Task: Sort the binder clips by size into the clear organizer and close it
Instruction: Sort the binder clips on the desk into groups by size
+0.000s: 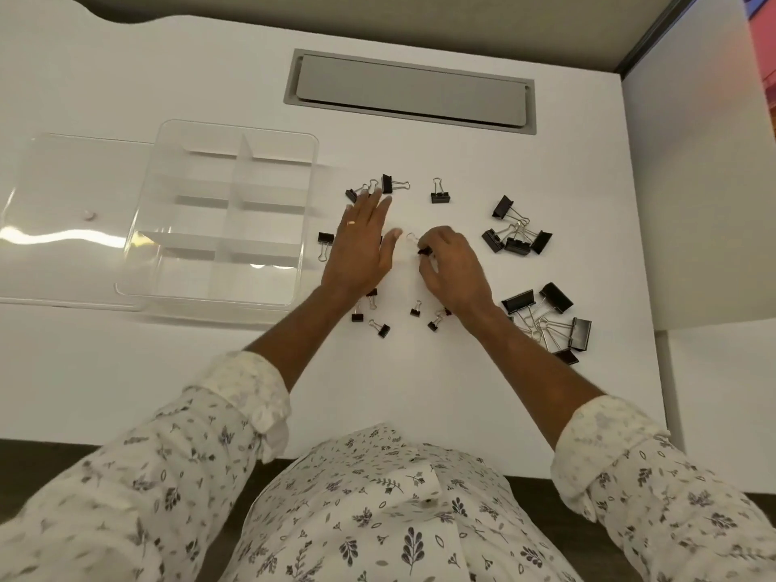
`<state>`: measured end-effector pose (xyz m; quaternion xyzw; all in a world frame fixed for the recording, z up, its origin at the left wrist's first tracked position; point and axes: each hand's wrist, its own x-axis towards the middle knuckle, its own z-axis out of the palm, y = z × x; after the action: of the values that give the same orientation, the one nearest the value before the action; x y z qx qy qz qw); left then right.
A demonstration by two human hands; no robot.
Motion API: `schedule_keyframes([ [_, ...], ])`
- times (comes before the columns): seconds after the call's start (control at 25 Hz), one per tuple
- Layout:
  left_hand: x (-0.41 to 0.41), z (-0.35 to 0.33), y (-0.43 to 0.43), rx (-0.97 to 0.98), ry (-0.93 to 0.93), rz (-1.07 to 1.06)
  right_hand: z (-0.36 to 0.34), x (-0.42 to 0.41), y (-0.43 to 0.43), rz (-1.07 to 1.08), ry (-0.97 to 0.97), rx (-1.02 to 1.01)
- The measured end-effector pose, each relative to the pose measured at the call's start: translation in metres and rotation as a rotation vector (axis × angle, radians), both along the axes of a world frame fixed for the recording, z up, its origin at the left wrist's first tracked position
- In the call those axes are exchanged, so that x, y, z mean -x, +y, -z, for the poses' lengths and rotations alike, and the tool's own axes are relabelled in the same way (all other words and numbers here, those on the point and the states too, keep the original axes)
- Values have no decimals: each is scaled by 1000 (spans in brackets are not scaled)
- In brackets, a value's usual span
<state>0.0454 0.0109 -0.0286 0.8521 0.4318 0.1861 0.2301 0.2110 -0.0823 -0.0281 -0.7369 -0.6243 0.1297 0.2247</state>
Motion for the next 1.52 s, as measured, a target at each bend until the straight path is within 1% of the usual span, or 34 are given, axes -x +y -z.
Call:
schedule_keyframes([
  [0.12,-22,-9,31,69,47,17,0,-14,-6,131,124,-47],
  [0.2,-30,-11,49,70,108,19,2,-10,-13,84,125,-21],
  [0.32,-33,-7,73,32,192,47,4,11,-25,-76,126,50],
  [0.36,-32,-6,80,12,226,63,3,15,-25,-93,139,56],
  [0.44,-29,-1,89,-17,275,91,-2,13,-12,-54,137,35],
  [0.52,-27,1,92,-25,282,95,-7,0,12,34,91,47],
  [0.6,-26,3,92,-32,283,85,-10,-18,38,103,18,123],
  [0.68,-27,5,91,-51,283,79,-8,-32,55,99,-124,222],
  [0.76,-28,6,92,-79,267,70,-2,-39,60,49,-240,285],
  [0.8,-30,6,91,-87,259,67,-1,-39,58,34,-249,279],
  [1.0,-42,3,88,-98,246,96,0,-28,26,8,-163,164],
  [1.32,-62,9,70,-86,234,199,-7,-32,-2,56,-65,217],
  [1.52,-60,8,66,-64,178,191,-26,-46,6,120,-35,65],
])
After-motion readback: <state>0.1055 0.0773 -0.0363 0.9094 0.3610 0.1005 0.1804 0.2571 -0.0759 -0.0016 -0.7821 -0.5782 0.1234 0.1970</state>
